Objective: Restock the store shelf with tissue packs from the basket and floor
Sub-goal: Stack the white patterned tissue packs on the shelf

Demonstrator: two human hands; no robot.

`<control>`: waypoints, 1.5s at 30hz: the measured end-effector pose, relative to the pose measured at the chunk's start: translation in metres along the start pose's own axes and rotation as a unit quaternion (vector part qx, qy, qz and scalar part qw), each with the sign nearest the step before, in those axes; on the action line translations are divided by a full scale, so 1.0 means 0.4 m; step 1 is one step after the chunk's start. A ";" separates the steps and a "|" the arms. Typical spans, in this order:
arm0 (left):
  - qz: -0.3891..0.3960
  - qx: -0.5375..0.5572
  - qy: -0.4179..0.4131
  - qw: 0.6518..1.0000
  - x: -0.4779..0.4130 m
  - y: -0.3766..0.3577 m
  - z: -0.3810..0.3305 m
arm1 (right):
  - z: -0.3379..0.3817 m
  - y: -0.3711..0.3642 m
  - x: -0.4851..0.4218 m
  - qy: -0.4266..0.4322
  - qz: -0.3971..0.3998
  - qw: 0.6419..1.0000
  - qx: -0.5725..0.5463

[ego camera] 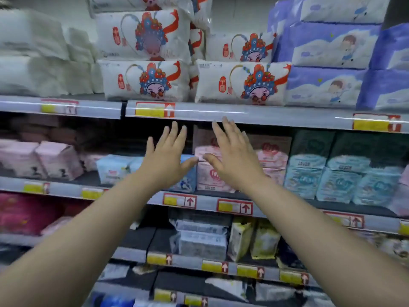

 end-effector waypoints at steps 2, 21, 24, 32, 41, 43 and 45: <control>0.037 -0.015 0.030 0.999 0.073 -0.041 0.068 | 0.069 -0.066 0.024 0.029 0.034 0.999 -0.010; 0.165 -0.055 0.357 0.918 1.031 -0.033 0.984 | 1.257 -0.581 0.305 0.296 0.305 0.897 -0.119; 0.172 -0.051 0.427 0.886 1.229 -0.038 1.108 | 1.452 -0.648 0.412 0.340 0.337 0.868 -0.130; 0.195 0.016 0.588 0.785 1.686 -0.148 1.255 | 1.806 -0.828 0.746 0.479 0.414 0.766 -0.111; 0.204 0.111 0.746 0.625 2.175 -0.493 1.287 | 2.010 -1.132 1.229 0.634 0.465 0.614 -0.068; 0.196 0.141 0.775 0.584 2.278 -0.610 1.270 | 2.022 -1.216 1.341 0.651 0.481 0.585 -0.060; 0.197 0.163 0.798 0.546 2.374 -0.737 1.241 | 2.023 -1.310 1.452 0.658 0.501 0.560 -0.049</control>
Point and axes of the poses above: each hand's wrist, its own x-axis away from the middle knuckle, its own y-axis out of the back of the hand, z = x × y, the point moved 10 cm from there along -x, towards the middle knuckle, and after that the axes turned 3 degrees about x, right-handed, at the moved point
